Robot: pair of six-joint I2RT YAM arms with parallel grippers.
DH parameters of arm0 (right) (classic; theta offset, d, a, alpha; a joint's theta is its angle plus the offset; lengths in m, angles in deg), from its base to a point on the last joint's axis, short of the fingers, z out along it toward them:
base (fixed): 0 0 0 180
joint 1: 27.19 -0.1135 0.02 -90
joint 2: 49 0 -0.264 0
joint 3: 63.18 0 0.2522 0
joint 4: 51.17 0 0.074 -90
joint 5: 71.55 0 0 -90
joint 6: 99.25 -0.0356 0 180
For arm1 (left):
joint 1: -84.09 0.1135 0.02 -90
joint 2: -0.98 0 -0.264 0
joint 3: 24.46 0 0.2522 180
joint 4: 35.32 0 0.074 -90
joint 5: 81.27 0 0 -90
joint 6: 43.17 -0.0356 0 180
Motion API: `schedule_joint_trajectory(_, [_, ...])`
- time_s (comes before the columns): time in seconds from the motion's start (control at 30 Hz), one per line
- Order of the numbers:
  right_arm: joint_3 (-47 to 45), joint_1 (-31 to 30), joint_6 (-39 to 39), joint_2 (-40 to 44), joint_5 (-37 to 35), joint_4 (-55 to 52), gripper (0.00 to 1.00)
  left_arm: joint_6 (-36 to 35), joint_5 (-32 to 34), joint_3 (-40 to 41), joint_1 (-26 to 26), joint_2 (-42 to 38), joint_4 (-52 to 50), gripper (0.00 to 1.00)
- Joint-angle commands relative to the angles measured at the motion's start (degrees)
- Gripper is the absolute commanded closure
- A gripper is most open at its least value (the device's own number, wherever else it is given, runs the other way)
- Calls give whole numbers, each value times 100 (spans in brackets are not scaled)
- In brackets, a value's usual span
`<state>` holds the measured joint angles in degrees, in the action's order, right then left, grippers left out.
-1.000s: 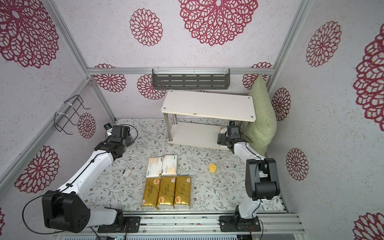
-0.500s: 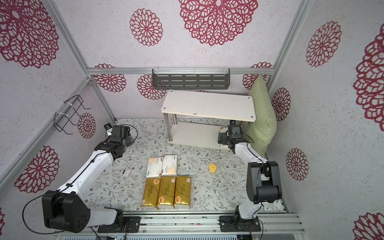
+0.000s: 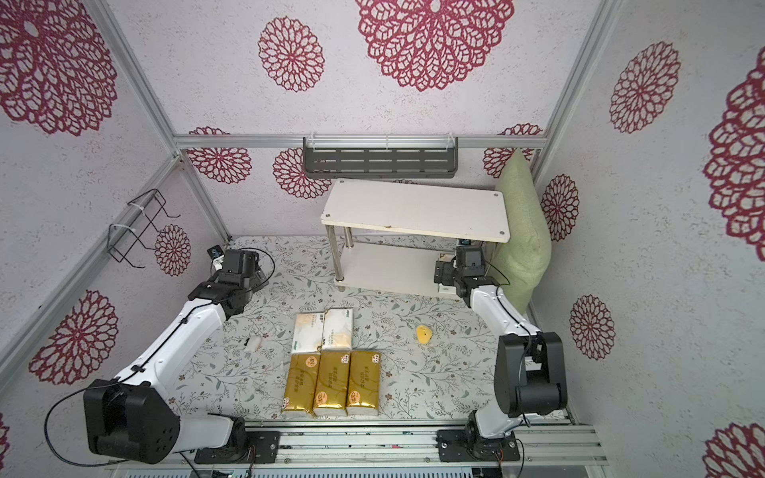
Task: Place the tissue boxes on the shelf by color
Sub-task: Place a box of tissues on the shelf, then pick up the box of tissues from the center of the board.
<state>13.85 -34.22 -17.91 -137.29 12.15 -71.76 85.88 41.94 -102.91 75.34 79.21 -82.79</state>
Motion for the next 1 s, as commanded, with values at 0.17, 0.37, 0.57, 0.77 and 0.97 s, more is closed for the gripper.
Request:
schedule_joint_trajectory(0.17, [-272, -249, -147, 482, 132, 125, 1, -37, -71, -62, -82, -10, 140, 3])
schedule_joint_trajectory(0.37, [-527, -553, -301, 667, 253, 268, 1, -13, -69, -27, -100, -15, 147, 2])
schedule_joint_trajectory(0.57, [-660, -867, -413, 734, 269, 325, 1, 10, -76, 0, -126, -24, 155, 3])
schedule_joint_trajectory(0.77, [-775, -1153, -510, 691, 239, 386, 1, 20, -62, 61, -150, -39, 163, 3])
schedule_joint_trajectory(0.97, [-891, -1412, -621, 717, 235, 472, 1, 15, -35, 105, -153, -98, 155, 3])
